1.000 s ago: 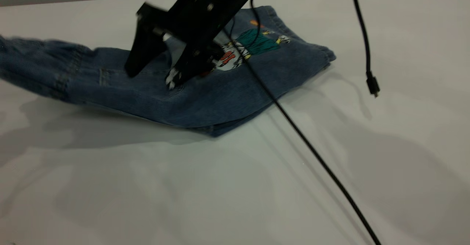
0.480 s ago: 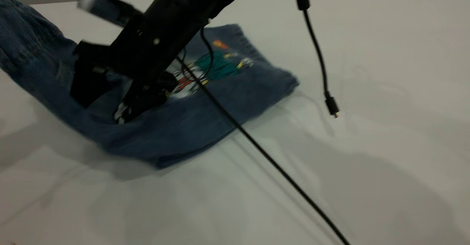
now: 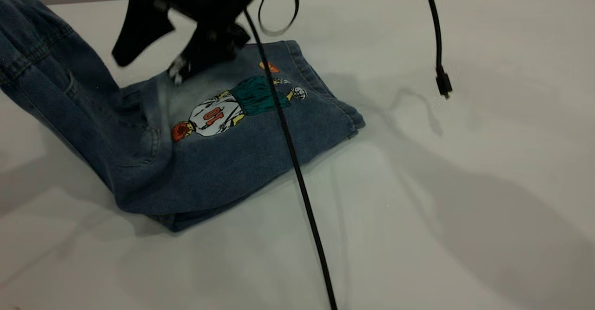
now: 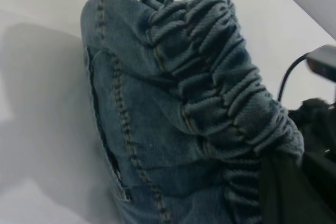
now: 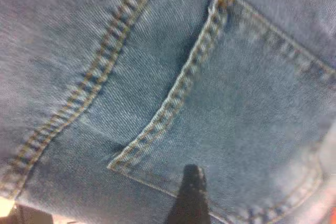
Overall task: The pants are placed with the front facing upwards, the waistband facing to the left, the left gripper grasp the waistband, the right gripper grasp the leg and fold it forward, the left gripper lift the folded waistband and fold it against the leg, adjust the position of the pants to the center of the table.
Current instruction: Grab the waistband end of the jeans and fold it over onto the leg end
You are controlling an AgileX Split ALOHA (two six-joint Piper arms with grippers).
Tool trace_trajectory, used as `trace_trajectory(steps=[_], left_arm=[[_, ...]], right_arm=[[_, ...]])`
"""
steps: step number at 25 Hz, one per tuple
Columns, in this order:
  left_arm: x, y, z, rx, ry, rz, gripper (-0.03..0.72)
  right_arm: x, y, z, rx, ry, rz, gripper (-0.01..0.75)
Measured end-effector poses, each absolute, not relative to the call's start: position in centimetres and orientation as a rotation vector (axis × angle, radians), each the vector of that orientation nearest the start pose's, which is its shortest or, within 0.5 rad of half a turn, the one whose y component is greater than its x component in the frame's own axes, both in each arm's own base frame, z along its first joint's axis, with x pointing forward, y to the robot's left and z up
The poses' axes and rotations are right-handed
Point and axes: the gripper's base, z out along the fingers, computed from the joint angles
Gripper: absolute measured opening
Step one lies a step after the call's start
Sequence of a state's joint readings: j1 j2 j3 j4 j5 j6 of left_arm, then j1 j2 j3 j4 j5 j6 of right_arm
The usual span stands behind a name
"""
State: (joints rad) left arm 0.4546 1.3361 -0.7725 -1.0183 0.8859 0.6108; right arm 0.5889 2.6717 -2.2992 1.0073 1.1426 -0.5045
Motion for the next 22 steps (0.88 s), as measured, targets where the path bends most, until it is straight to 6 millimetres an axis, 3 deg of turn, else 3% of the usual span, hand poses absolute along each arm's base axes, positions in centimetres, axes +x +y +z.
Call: trace_trajectory(steps=[3,13,22], left_arm=[[24.1,5.1,25.2,-0.535,2.367,-0.82,0.074],[24.5,4.5,26.5,-0.46,2.31,-0.918,0.074],[25.7,1.5,27.8,-0.302,2.306,-0.938,0.072]], right_arm=[[41.5,35.1,11.7,-1.001,2.585,1.289,0.57],[42.1,32.8,9.5,-1.049,2.789,0.825,0.57],[42.5,33.0,7.7,-0.98,2.793,0.826,0.57]])
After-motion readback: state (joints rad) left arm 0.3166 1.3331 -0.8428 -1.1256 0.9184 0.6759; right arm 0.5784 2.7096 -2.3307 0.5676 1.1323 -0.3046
